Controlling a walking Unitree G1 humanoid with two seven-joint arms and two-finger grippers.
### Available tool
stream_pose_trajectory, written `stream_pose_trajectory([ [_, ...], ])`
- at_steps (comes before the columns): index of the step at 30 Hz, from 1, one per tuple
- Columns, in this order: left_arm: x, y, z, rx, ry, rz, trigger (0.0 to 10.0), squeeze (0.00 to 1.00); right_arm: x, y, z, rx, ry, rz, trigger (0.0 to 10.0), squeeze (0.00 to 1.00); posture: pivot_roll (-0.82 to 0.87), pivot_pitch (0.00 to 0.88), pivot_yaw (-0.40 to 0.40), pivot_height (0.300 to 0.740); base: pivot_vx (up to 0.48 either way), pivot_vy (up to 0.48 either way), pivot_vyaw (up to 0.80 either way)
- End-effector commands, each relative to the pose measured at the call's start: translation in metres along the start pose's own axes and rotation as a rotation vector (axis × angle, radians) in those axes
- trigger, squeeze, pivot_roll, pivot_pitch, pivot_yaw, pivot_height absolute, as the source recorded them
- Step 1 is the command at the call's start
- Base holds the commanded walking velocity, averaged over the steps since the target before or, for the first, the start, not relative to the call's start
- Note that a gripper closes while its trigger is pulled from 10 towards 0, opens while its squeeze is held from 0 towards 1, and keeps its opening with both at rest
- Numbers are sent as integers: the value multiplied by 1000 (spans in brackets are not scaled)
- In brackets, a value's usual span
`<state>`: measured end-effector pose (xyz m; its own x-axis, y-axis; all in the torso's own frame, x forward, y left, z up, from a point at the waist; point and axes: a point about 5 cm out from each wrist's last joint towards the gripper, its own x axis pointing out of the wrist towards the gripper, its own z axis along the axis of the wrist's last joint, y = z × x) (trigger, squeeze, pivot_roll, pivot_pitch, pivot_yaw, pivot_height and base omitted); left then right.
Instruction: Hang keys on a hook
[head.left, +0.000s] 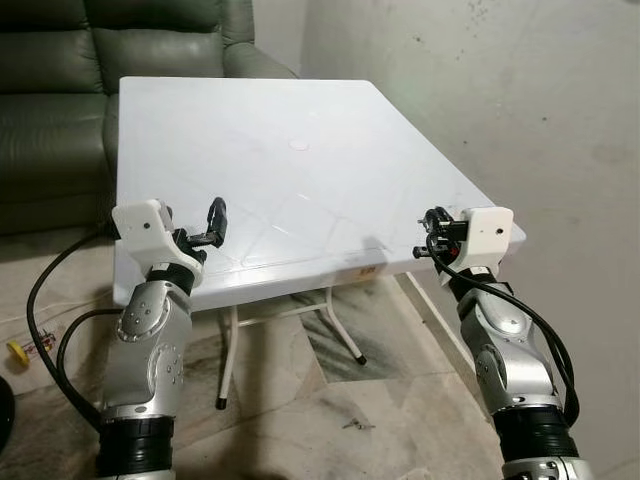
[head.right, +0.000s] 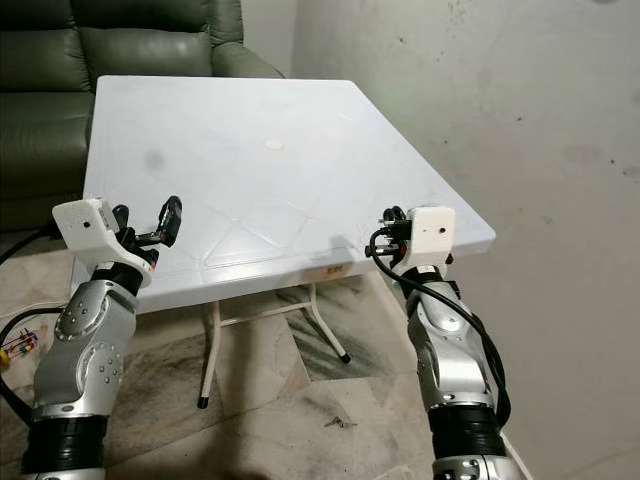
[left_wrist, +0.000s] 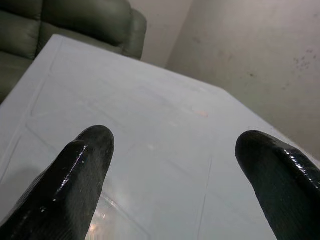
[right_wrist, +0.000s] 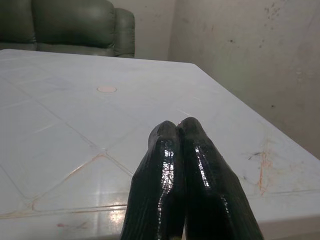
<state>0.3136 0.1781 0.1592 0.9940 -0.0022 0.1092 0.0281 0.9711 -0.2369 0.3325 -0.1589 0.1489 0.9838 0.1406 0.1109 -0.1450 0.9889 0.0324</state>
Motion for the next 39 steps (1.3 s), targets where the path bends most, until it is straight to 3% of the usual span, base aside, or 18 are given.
stream_pose_trajectory([
  [1,-2,-4,3,23,-2,-20,10000,0,-2,-2,2,-1,-12,-17,10000,0,36,32,-101,740,0,0,-719],
  [10,-7,-3,3,43,20,-28,10000,0,-7,3,-4,21,-1,-24,10000,0,49,59,-71,740,0,0,-719],
  [18,-2,-1,7,57,24,-38,10000,0,-7,8,-4,42,-14,-41,10000,0,48,47,-40,740,0,0,-720],
  [29,2,-2,6,-8,27,-39,10000,0,-6,6,1,40,-29,-52,10000,0,20,29,-44,740,0,0,-719],
  [35,6,-2,2,-39,42,-22,10000,0,-7,5,5,39,-37,-61,10000,0,9,19,-52,740,0,480,-720],
  [39,7,-5,-3,-46,56,-4,10000,0,-11,5,4,41,-31,-66,10000,0,-6,8,-67,740,0,0,-719],
])
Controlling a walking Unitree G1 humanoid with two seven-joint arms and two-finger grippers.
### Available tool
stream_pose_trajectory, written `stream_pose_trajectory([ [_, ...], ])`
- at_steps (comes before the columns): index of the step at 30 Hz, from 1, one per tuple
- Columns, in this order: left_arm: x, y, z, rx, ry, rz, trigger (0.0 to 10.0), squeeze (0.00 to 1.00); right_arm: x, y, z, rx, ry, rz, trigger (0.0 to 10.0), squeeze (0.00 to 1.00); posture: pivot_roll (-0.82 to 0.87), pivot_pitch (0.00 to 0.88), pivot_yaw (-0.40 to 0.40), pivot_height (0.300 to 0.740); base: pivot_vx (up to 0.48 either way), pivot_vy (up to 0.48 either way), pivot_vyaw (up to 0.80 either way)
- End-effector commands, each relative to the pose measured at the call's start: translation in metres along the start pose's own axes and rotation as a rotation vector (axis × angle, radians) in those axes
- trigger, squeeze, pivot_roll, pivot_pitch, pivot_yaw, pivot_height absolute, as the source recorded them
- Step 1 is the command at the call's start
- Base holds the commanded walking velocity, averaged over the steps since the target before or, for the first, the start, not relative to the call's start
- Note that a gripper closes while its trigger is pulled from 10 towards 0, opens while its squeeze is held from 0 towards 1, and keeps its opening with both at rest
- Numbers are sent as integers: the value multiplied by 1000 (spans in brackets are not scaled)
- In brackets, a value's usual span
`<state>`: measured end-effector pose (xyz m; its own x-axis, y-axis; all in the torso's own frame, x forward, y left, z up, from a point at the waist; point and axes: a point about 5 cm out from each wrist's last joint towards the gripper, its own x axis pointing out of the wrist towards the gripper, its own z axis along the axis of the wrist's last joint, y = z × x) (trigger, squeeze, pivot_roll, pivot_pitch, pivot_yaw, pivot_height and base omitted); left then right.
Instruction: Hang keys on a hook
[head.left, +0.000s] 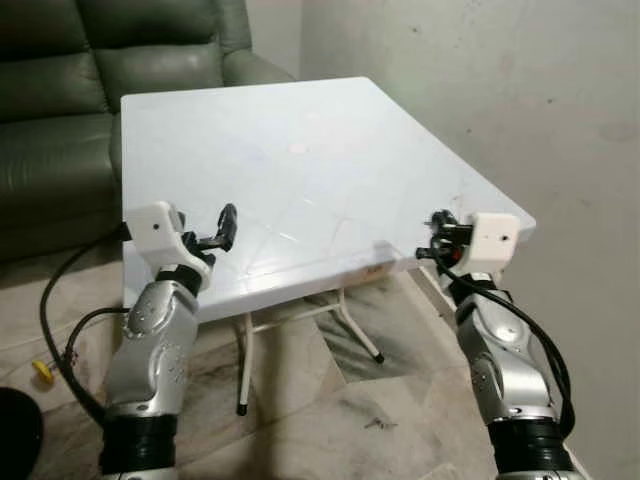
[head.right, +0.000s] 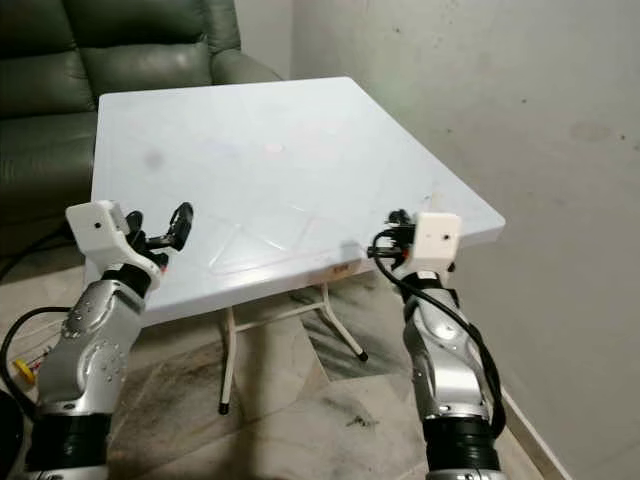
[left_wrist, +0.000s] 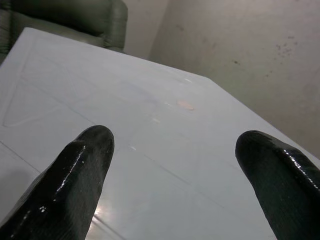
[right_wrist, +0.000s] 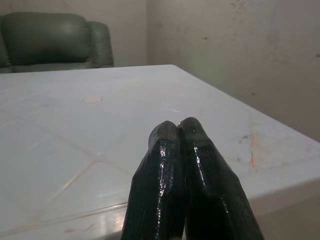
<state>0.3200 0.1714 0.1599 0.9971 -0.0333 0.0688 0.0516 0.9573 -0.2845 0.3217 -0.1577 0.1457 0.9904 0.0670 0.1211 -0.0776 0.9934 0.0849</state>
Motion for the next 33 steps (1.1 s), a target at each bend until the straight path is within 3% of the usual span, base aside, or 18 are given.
stream_pose_trajectory([
  [1,1,1,-1,6,10,15,10000,0,0,3,5,-2,-14,8,10000,0,-6,8,-67,740,0,0,-719],
  [33,2,1,0,58,-5,4,10000,0,5,7,9,-3,-13,28,10000,0,10,0,-86,740,0,0,-719],
])
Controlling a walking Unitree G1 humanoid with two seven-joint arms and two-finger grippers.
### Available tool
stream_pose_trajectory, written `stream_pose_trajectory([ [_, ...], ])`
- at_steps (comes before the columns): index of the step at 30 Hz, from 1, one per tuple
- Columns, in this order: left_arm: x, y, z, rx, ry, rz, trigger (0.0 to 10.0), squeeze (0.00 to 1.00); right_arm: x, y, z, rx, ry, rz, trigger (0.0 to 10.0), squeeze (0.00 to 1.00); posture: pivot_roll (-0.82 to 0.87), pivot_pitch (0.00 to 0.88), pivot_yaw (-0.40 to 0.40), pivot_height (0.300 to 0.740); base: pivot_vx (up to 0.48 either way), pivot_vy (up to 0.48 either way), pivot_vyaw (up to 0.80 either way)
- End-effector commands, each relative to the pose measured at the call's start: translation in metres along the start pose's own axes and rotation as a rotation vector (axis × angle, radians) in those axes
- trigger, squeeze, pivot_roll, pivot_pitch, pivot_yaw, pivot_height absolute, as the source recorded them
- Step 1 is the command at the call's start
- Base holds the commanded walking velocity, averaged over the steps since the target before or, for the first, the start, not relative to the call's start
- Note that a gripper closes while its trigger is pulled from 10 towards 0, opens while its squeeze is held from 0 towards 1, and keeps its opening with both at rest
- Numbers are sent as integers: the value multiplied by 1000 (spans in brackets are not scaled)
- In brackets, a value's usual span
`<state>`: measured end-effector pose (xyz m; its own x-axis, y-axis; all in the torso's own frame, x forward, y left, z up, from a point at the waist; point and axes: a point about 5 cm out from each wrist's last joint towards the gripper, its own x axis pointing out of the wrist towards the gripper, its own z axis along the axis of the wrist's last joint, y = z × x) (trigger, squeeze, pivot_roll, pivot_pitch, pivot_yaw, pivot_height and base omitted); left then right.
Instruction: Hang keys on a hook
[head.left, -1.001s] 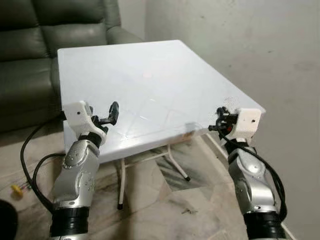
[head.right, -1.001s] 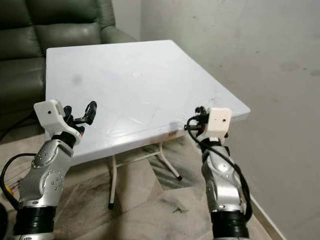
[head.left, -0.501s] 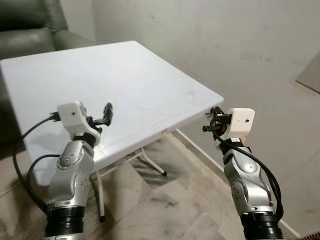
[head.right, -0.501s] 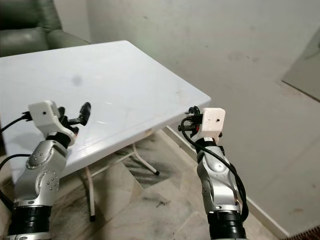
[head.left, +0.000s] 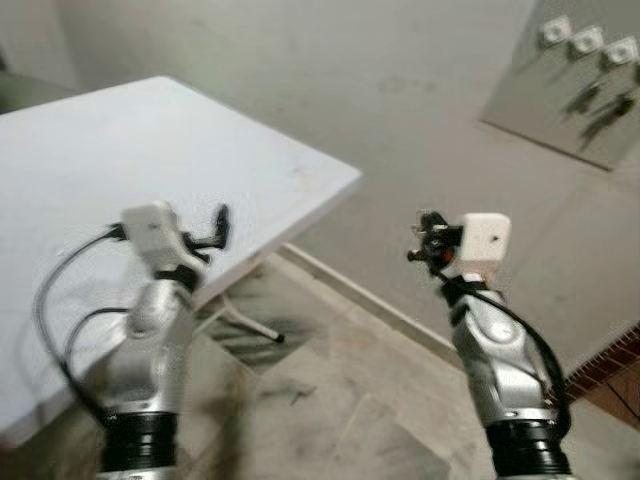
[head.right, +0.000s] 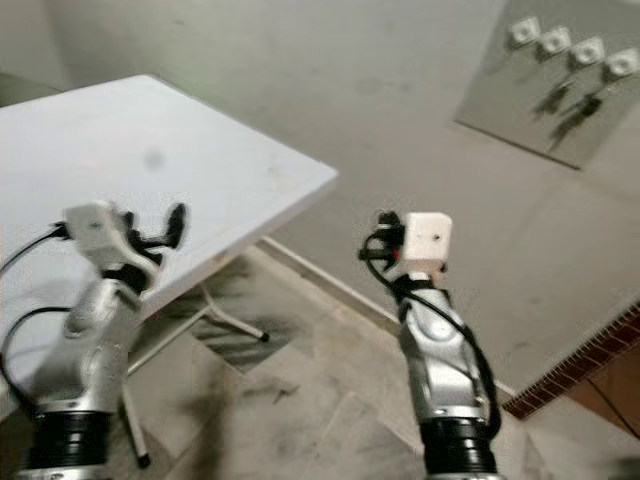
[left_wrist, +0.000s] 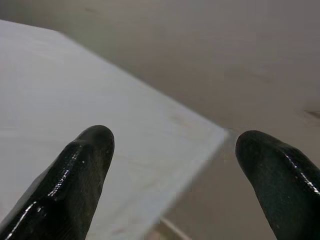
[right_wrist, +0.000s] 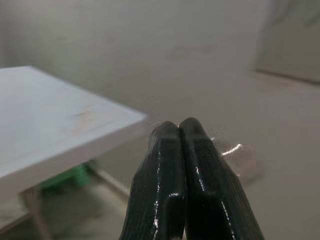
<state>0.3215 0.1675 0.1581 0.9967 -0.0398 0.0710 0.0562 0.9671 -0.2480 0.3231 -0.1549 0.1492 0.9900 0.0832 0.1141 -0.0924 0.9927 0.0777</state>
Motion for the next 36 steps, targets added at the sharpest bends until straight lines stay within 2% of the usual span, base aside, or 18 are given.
stream_pose_trajectory([
  [1,1,4,3,21,-5,10,10000,0,3,3,6,3,-22,12,10000,0,10,0,-87,740,0,0,-719],
  [36,7,2,7,39,-13,13,10000,0,8,6,9,8,-33,9,10000,0,6,0,-84,740,0,0,-719],
])
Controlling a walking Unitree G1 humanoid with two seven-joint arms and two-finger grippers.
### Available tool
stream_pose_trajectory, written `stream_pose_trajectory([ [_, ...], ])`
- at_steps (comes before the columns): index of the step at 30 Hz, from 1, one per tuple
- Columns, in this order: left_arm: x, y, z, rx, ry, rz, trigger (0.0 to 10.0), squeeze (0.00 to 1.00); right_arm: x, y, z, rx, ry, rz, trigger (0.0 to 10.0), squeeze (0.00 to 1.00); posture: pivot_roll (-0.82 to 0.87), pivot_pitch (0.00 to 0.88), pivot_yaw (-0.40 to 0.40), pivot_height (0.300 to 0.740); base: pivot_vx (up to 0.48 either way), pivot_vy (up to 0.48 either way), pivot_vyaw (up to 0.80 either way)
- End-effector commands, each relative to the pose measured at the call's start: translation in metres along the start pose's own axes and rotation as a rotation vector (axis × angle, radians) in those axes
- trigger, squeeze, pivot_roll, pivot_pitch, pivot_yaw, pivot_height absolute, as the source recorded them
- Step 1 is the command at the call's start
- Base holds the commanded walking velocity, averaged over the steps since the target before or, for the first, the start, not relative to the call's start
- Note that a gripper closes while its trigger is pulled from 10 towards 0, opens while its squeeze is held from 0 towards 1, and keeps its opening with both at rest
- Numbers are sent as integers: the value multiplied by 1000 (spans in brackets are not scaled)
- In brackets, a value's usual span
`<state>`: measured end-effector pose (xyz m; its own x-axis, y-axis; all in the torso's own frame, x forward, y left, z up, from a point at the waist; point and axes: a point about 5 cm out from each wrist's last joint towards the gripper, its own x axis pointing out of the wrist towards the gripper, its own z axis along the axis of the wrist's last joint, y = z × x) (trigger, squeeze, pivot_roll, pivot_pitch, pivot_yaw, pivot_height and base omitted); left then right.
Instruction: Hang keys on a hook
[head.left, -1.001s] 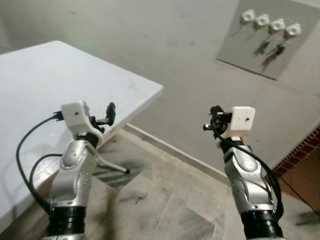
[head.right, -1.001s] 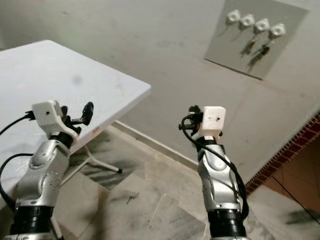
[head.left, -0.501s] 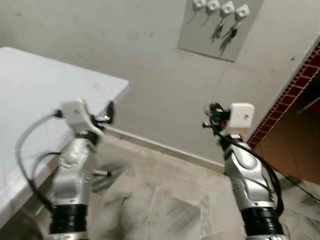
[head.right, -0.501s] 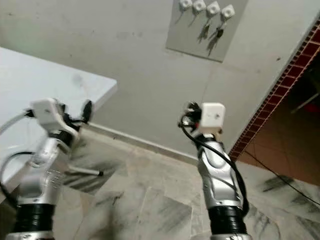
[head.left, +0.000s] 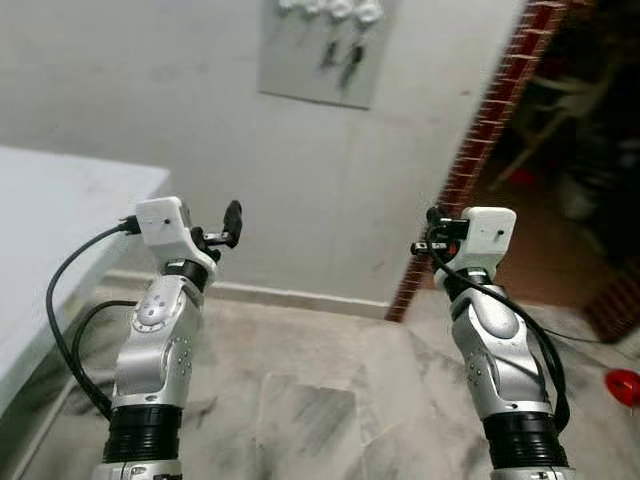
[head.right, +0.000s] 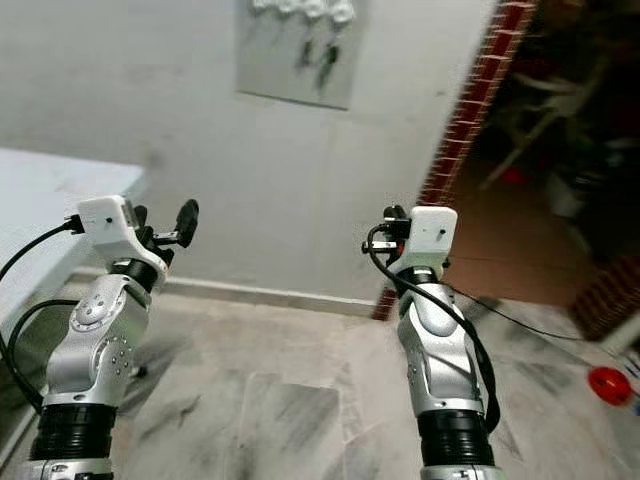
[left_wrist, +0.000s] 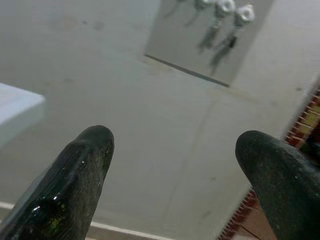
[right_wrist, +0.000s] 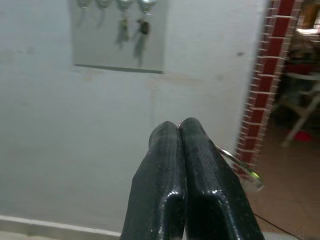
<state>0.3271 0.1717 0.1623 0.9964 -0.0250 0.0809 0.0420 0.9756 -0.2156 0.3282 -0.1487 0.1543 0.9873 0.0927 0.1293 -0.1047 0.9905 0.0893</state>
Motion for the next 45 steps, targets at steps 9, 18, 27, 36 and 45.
stream_pose_trajectory([
  [9,1,1,-1,-8,22,18,10000,0,3,-1,1,16,15,-20,10000,0,7,0,-84,740,0,0,-395],
  [18,1,1,-3,-36,32,19,10000,0,0,0,-1,20,28,1,10000,0,2,0,-91,740,0,0,0],
  [27,1,1,-3,-56,30,17,10000,0,-2,0,-1,11,26,7,10000,0,-4,0,-92,740,219,0,0],
  [36,0,2,-3,-32,16,57,10000,0,-4,0,-1,10,34,11,10000,0,-3,0,-96,740,176,0,0],
  [45,-1,1,-6,-52,36,43,10000,0,-5,1,-2,12,44,22,10000,0,-2,0,-97,740,0,0,0],
])
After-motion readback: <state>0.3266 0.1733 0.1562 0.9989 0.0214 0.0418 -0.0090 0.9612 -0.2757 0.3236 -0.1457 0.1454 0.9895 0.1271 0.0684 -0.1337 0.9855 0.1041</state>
